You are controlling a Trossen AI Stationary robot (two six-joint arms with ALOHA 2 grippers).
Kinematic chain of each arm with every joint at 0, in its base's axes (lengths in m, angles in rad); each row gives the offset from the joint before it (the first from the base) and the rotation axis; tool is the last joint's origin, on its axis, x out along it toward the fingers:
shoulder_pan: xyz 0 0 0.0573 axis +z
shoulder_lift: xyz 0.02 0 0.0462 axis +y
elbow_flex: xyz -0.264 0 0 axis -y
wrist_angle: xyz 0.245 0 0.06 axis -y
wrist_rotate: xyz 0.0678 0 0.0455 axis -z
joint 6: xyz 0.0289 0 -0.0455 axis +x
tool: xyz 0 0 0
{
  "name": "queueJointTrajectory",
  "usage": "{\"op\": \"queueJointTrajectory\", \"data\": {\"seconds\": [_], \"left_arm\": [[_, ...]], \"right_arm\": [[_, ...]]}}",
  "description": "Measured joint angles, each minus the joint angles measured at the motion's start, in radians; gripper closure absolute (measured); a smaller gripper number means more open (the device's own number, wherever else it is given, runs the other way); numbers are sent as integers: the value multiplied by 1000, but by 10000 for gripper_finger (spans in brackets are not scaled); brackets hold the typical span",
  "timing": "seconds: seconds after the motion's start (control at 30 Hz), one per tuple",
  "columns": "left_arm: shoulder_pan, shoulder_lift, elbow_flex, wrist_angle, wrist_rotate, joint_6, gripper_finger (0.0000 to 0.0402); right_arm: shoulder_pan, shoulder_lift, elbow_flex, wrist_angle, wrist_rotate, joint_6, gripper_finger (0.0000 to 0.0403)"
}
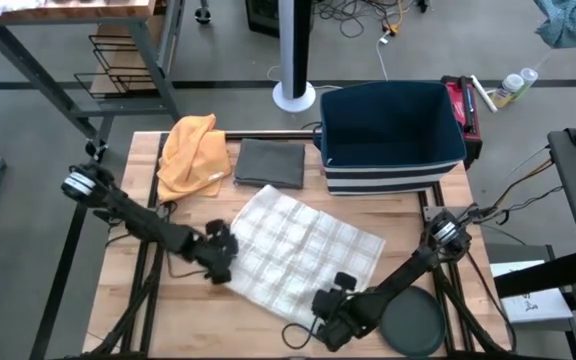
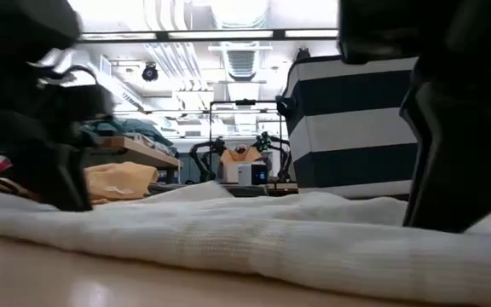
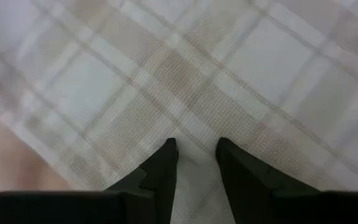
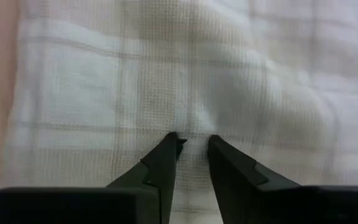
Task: Fold kitchen towel into neat rectangle
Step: Fold the white patterned towel
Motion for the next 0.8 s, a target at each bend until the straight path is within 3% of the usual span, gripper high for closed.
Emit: {"op": "queueJointTrajectory", "data": {"seconds": [0.1, 0.23, 0.43, 0.63, 0.7, 0.8], "left_arm": [[-127, -27, -2, -14, 28, -108, 287], [-289, -71, 24, -47, 44, -236, 287], [-441, -97, 75, -30, -104, -350, 287], [-437, -88, 132, -15, -246, -289, 287], [-397, -80, 144, -5, -308, -214, 287], [-304, -69, 147, 28, -303, -115, 287]], "right_arm": [[8, -5, -28, -50, -57, 50, 323], [3, -35, -37, -175, -43, 28, 331], [-48, -112, -44, -165, 58, -109, 342], [-36, -185, -45, -164, 96, -88, 355], [-22, -191, -44, -156, 128, -63, 358], [-7, -181, -63, -157, 136, -15, 360]]}}
